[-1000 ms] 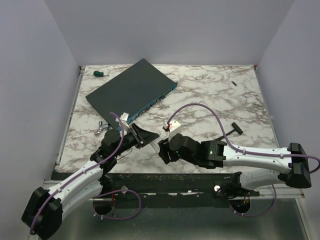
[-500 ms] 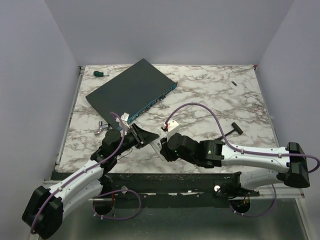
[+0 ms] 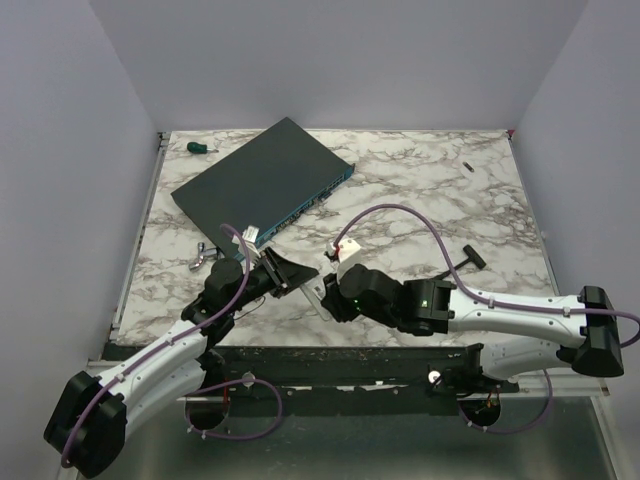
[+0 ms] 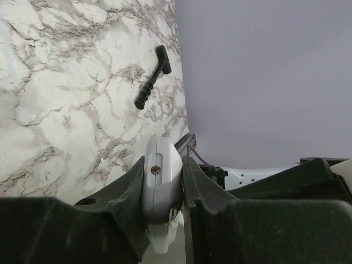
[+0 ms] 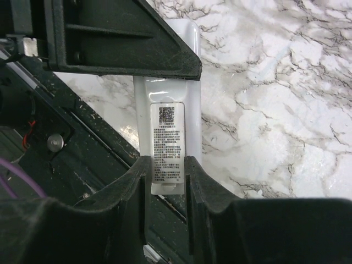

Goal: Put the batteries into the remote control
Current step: Remove the battery cover from the remote control, then place the battery cover at the center of the board.

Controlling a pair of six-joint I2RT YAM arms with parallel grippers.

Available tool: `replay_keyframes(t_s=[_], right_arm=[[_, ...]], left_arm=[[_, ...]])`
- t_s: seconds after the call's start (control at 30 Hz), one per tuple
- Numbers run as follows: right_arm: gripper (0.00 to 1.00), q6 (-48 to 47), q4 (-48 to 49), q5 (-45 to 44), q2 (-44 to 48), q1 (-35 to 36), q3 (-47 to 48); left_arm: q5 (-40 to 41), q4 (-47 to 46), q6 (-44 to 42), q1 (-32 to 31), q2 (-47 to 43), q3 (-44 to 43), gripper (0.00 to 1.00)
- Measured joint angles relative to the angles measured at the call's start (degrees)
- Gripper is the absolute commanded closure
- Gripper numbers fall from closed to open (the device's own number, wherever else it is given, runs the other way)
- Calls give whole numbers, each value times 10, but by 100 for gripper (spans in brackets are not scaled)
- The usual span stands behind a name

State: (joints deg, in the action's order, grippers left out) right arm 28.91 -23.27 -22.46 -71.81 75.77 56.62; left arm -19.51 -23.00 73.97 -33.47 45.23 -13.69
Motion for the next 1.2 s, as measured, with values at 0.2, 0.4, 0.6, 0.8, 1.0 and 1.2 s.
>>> replay_keyframes(t_s=[0.2, 0.4, 0.6, 0.8, 1.0, 1.2], right_arm=[[72, 10, 1, 2, 37, 0, -2], [72, 26, 0, -7, 63, 0, -27], [77, 56, -8, -43, 55, -3, -58], [76, 73, -8, -41, 2, -46, -97], [74, 56, 13, -16, -50, -93, -128], [65, 19, 50, 5, -104, -127, -128]], left_arm=[[16, 23, -22, 2, 2, -7, 100], [24, 43, -37, 11, 3, -8, 100], [38, 105, -57, 25, -49, -7, 100], [72, 201, -98, 40, -146, -9, 100], [70, 258, -134, 87, -162, -33, 100], [32, 260, -151, 147, -166, -47, 100]])
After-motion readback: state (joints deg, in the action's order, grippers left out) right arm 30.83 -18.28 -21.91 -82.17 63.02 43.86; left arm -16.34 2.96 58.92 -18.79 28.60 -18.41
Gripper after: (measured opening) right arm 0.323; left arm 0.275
